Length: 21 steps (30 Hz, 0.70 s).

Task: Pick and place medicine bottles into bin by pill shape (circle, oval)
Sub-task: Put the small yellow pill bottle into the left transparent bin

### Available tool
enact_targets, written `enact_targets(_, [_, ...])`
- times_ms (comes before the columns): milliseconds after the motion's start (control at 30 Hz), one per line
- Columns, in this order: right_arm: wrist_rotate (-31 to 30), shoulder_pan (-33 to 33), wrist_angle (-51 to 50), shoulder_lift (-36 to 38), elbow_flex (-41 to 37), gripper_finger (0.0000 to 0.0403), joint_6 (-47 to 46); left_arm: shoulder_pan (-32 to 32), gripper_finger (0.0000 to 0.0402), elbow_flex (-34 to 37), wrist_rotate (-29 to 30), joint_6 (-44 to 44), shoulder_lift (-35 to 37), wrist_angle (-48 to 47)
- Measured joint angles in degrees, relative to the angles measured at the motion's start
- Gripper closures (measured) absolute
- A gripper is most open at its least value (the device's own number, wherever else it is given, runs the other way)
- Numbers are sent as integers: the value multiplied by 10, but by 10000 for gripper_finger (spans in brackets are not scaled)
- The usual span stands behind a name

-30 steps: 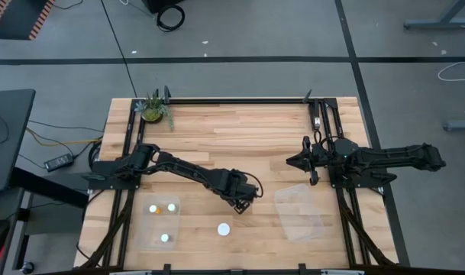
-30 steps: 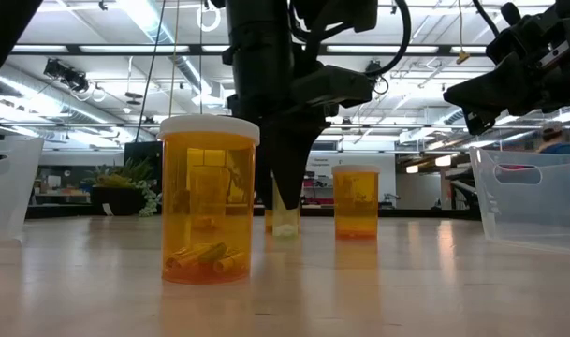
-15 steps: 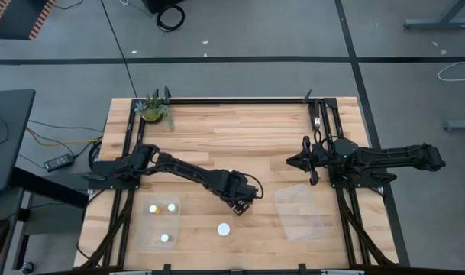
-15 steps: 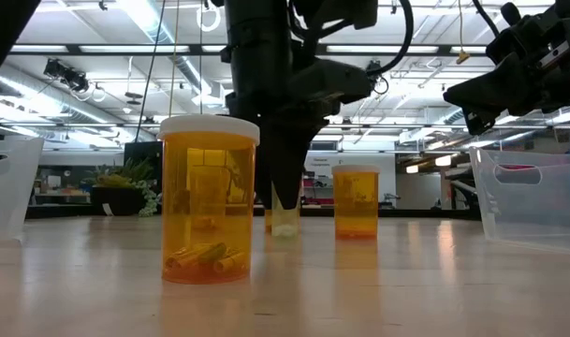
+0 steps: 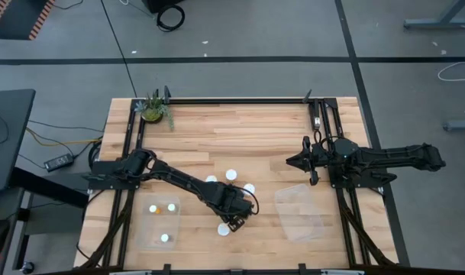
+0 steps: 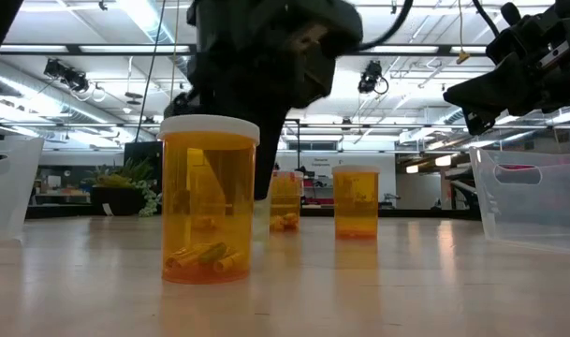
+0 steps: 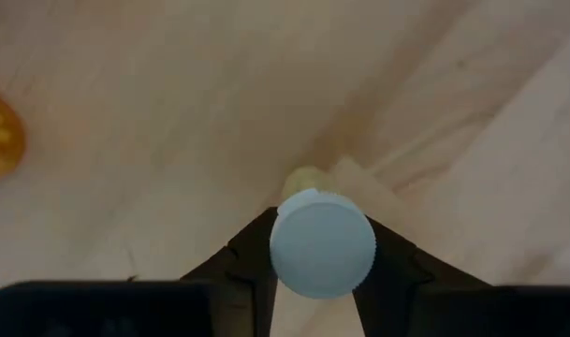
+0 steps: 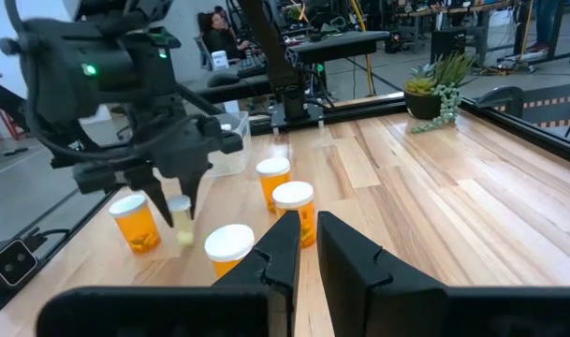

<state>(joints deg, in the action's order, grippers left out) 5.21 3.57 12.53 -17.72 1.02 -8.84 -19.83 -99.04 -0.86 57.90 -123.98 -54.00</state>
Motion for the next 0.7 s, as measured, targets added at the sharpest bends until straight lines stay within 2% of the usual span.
enact_targets(300, [0,0,-2,0,0,356,-1,-28,282,0,4,54,38,-54])
enact_targets(700, [0,0,-2,0,0,356,0,-96,284,0,-6,155,46,-96])
